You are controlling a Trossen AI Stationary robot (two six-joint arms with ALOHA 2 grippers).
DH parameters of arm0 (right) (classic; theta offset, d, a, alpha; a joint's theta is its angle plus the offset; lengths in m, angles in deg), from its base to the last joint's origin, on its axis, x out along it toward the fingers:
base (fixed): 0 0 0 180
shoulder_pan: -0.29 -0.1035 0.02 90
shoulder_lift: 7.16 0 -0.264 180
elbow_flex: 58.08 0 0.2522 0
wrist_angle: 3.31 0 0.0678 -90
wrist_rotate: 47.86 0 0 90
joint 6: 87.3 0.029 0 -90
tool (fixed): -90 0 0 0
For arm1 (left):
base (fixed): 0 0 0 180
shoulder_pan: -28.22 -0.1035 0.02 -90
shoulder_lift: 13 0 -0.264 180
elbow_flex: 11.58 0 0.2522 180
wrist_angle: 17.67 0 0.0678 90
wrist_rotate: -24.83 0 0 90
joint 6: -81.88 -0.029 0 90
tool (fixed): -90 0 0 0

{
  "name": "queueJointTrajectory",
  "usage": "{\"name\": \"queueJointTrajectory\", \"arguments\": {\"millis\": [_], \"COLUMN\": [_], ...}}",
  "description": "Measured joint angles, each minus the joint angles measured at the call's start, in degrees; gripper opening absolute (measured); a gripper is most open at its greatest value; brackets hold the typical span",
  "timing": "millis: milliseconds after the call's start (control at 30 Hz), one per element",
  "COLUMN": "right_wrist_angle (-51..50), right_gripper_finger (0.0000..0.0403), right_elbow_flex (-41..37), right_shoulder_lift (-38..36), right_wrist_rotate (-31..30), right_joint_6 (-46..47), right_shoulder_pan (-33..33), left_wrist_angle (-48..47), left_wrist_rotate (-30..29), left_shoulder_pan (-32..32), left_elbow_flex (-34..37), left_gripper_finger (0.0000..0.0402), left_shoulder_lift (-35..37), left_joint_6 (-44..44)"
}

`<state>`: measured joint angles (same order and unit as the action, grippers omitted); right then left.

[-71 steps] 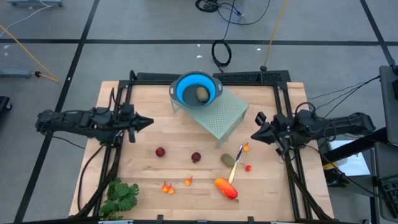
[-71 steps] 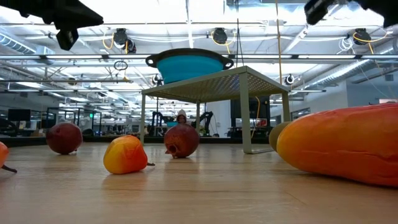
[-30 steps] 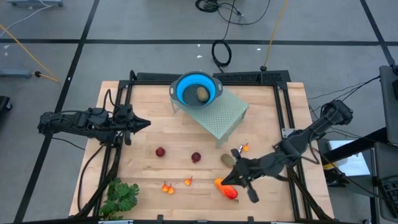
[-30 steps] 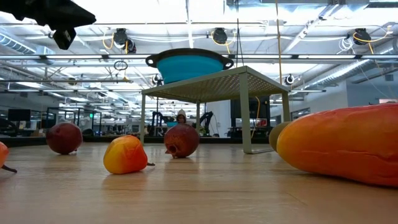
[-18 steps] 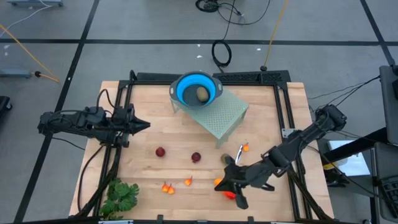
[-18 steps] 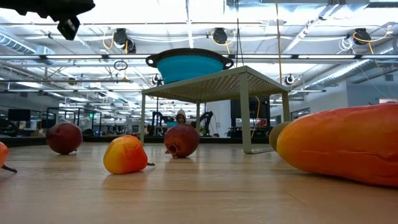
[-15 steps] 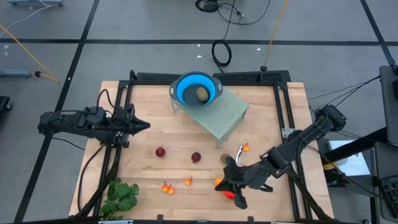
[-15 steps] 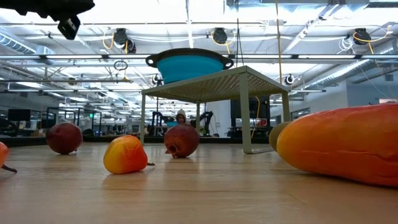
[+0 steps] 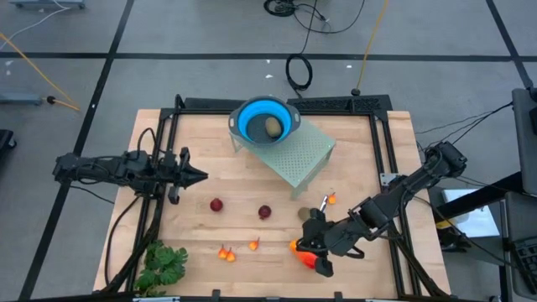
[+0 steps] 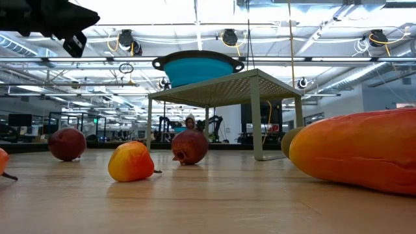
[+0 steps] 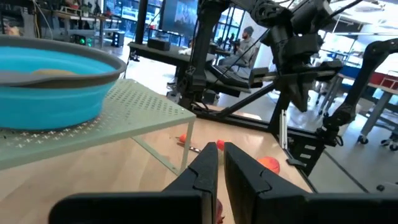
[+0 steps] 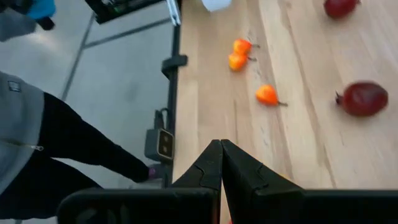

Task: Pick & Place Fruit
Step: Put the mango into the blue strainer bowl on the shelf

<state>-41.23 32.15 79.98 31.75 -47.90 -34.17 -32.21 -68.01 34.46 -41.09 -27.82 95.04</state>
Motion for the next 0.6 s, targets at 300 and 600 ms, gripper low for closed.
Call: {"name": "queueJointTrajectory", "arguments": {"millis": [300,600], "right_wrist_angle": [-2.43,-2.47], "right_gripper_finger": [0.0000,0.0000], "right_elbow_flex": [-0.03,-0.03], "right_shoulder_lift": [0.00,0.00], "right_wrist_rotate": [1.69,5.16], "right_joint_6": [0.47,2.19], "right_shoulder_pan": [0.31,0.62], "left_wrist_angle": [-0.59,-0.40], "left_wrist_rotate": [-0.03,-0.04], "left_shoulder_pan": [0.00,0.00], "left_elbow_flex": [0.19,0.21], "left_gripper_finger": [0.0026,0.0026], "left_shoulder_lift": [1.91,1.89], "left_joint_6": [-0.87,-0.81]}}
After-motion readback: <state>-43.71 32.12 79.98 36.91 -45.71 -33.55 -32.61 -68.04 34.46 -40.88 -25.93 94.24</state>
